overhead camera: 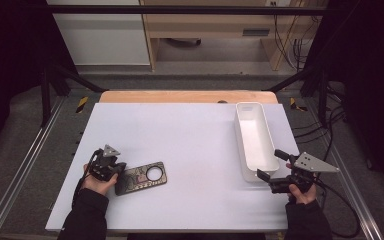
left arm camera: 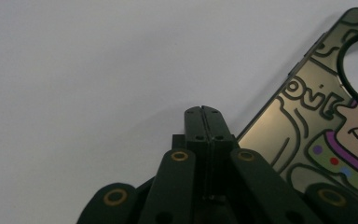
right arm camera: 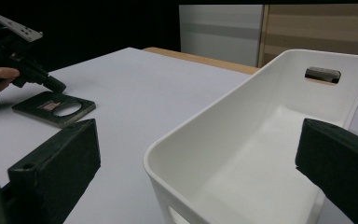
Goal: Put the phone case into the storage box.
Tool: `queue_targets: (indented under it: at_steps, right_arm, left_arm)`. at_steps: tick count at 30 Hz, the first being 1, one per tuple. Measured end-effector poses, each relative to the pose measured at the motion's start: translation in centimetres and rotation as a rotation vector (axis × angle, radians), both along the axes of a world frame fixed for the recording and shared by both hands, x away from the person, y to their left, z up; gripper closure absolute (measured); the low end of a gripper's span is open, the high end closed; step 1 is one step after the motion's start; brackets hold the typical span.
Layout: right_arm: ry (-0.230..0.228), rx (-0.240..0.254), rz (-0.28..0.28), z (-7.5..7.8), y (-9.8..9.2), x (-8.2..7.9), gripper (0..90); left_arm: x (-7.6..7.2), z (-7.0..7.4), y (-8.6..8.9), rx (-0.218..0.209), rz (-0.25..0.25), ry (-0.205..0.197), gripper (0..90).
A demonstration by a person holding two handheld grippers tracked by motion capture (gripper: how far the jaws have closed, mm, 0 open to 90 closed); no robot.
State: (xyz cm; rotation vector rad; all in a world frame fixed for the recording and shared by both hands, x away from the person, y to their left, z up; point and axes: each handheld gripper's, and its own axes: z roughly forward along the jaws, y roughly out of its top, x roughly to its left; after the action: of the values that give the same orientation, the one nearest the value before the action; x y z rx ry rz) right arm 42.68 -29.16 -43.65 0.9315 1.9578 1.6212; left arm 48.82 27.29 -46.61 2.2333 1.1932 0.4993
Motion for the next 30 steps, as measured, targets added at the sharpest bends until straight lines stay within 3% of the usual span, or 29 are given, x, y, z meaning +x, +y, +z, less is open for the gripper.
queue_targets:
  at_steps: [10, 20, 24, 25, 28, 29, 30]
  right_arm:
    - [0.001, -0.003, 0.000, 0.0, 0.0, 0.0, 0.3]
    - [0.000, -0.004, 0.002, 0.0, 0.0, 0.0, 0.3]
    - [0.000, -0.004, 0.001, 0.0, 0.0, 0.0, 0.3]
    - [0.000, -0.005, 0.000, 0.0, 0.0, 0.0, 0.3]
    - [0.000, -0.005, 0.002, 0.0, 0.1, 0.0, 0.3]
    - [0.000, -0.005, 0.002, 0.0, 0.1, 0.0, 0.3]
    - [-0.001, -0.006, 0.001, 0.0, 0.0, 0.0, 0.3]
  left_arm:
    - [-1.9, -0.2, 0.1, -0.016, -0.023, -0.007, 89.2]
    - [-2.1, 0.3, 0.2, -0.036, -0.035, -0.027, 88.5]
    - [-2.4, 1.5, 0.4, -0.070, -0.065, -0.063, 81.4]
    - [-2.5, 1.8, 0.3, -0.071, -0.077, -0.070, 73.6]
    - [-2.5, 2.5, 0.1, -0.086, -0.121, -0.078, 67.7]
    - [-2.5, 2.7, 0.1, -0.095, -0.134, -0.078, 58.7]
    - [-2.5, 2.9, 0.0, -0.099, -0.144, -0.079, 55.3]
